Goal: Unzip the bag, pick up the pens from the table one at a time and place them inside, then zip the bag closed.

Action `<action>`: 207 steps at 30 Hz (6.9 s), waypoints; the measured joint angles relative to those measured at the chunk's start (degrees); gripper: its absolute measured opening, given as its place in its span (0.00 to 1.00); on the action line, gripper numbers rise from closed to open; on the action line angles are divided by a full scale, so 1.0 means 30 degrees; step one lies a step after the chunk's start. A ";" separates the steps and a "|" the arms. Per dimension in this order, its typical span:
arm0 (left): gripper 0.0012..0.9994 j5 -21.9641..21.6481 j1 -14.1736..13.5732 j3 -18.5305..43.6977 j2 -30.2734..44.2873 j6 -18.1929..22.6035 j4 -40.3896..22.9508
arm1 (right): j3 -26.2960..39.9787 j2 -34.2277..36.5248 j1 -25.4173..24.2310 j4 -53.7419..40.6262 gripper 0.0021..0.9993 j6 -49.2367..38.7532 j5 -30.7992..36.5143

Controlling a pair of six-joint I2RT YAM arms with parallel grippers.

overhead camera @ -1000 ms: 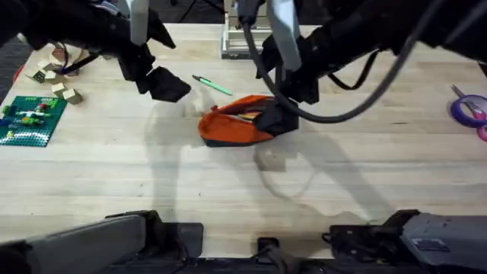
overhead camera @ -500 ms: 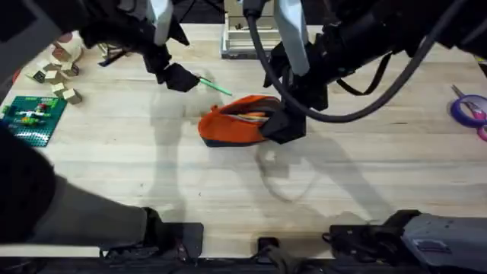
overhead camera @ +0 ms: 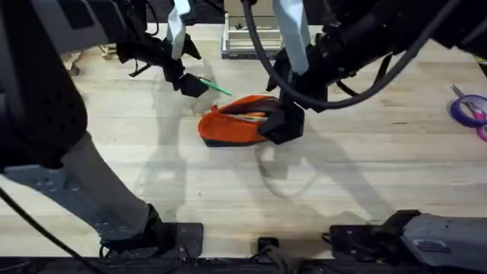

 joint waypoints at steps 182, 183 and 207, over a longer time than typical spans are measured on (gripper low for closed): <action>0.04 -0.4035 -1.1317 0.0350 -0.5196 -1.6604 -0.6141 | -0.1479 -1.3185 0.2244 -0.5719 1.00 0.8001 1.3529; 0.04 -0.3999 -1.1370 0.0350 -0.4891 -1.6637 -0.6018 | -0.1479 -1.3185 0.2244 -0.5719 1.00 0.8001 1.3535; 0.04 -0.8447 -1.1642 0.0350 -0.3505 -1.6793 -0.7681 | -0.1479 -1.3185 0.2244 -0.5719 1.00 0.8001 1.3537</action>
